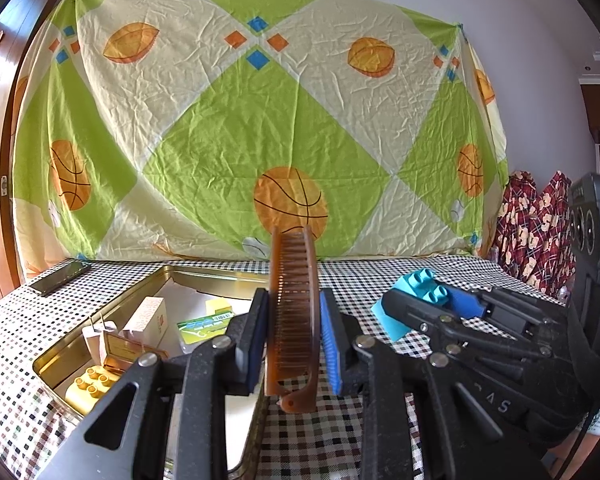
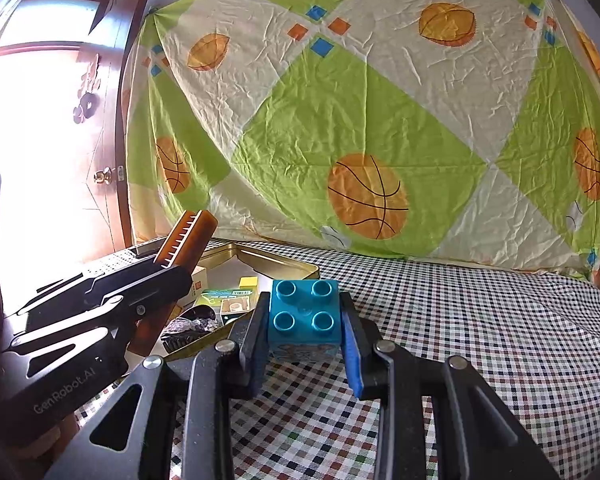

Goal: Organize rigid objects
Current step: 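Carry the brown brush and blue block toward the gold tin with both grippers, then lower the brown brush and blue block into the tin with both grippers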

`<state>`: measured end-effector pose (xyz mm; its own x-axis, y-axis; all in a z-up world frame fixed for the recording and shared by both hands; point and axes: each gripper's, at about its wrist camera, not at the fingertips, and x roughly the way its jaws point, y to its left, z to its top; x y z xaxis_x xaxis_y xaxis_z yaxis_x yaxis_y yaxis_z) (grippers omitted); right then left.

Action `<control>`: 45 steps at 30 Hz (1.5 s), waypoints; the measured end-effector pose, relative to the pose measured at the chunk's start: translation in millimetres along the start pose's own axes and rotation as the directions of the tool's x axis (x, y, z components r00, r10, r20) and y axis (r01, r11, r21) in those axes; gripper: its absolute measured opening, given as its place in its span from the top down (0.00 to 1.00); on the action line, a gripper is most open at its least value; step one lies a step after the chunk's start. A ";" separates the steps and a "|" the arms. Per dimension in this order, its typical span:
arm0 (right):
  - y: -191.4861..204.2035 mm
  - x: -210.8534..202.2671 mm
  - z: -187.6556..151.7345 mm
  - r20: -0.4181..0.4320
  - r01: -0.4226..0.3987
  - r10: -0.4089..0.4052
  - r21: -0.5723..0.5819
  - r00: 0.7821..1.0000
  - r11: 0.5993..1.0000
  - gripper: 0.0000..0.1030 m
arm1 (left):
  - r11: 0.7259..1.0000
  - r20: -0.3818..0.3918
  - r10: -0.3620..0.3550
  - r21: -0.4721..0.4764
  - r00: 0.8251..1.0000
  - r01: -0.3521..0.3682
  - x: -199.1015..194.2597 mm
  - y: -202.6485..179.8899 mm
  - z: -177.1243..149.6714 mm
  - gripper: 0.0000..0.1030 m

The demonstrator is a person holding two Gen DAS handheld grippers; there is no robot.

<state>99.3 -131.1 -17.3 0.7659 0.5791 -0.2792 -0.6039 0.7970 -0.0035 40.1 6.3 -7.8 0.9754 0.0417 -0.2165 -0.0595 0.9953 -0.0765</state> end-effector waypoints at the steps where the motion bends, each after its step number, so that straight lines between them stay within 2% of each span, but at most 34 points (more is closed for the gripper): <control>1: 1.5 0.3 0.2 0.000 -0.001 0.001 -0.001 1.000 1.000 0.67 | 1.000 0.002 0.002 -0.001 1.000 -0.002 -0.9 0.6 -0.4 0.77; 26: 42.0 17.0 12.1 -0.011 -0.054 0.054 -0.061 0.999 0.997 0.67 | 0.999 0.008 0.042 -0.034 0.999 -0.042 -15.0 45.1 4.6 0.77; 35: 60.8 30.4 24.3 -0.017 -0.076 0.075 -0.101 0.997 0.992 0.67 | 0.994 0.012 0.091 -0.057 0.996 -0.090 -19.2 75.1 8.7 0.77; 40: 69.8 44.4 32.4 -0.029 -0.095 0.093 -0.108 0.995 0.990 0.67 | 0.988 -0.003 0.138 -0.072 0.990 -0.138 -15.8 100.0 14.1 0.77; 45: 78.6 62.8 36.4 -0.056 -0.112 0.106 -0.109 0.993 0.988 0.67 | 0.984 -0.066 0.161 -0.072 0.985 -0.166 -4.7 122.7 15.2 0.77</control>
<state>108.0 -25.8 -0.2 0.6836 0.6500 -0.3318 -0.7064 0.7037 -0.0768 31.4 129.5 -1.4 0.9370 0.1955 -0.2896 -0.2352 0.9658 -0.1092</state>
